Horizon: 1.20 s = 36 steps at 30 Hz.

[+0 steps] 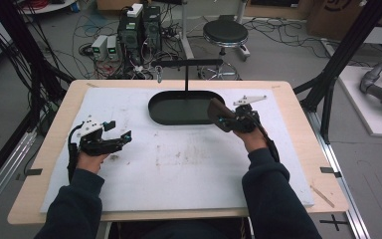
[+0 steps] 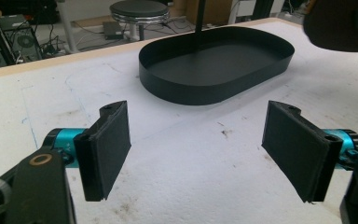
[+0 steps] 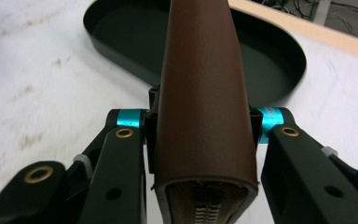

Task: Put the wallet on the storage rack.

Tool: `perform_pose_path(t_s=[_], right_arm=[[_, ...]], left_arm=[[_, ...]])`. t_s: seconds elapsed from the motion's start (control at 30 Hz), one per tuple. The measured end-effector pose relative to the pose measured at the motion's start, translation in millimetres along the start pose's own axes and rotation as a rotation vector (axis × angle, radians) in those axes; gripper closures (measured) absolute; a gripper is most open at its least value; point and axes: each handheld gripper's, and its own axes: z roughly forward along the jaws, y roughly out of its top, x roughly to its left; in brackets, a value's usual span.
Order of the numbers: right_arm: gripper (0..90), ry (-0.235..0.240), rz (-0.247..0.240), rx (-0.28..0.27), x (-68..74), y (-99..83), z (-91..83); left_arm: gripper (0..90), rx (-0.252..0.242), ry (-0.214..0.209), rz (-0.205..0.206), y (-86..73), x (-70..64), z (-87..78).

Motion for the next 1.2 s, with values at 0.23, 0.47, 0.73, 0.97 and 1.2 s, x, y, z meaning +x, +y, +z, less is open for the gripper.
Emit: perform_pose_path(t_s=[0.23, 0.47, 0.73, 0.97, 1.2], right_arm=[[64.4, 0.023, 0.039, 0.002, -2.0, 27.2, 43.2], [64.1, 0.045, 0.105, 0.024, -1.0, 49.0, 87.8], [63.3, 0.057, 0.218, 0.022, -2.4, 51.5, 123.9], [48.2, 0.003, 0.284, 0.017, -12.2, 45.6, 125.7], [41.0, -0.105, 0.245, -0.001, -25.1, 49.9, 99.6]], left_arm=[[23.2, 0.001, 0.004, -0.008, -1.1, 1.9, -1.0], [23.2, 0.003, 0.006, -0.008, -1.7, 2.7, -0.8], [23.2, 0.004, 0.008, -0.009, -2.4, 3.5, -1.9], [23.2, 0.002, 0.01, -0.01, -2.9, 3.9, -3.6], [23.2, 0.004, 0.012, -0.005, -2.7, 2.5, -3.3]])
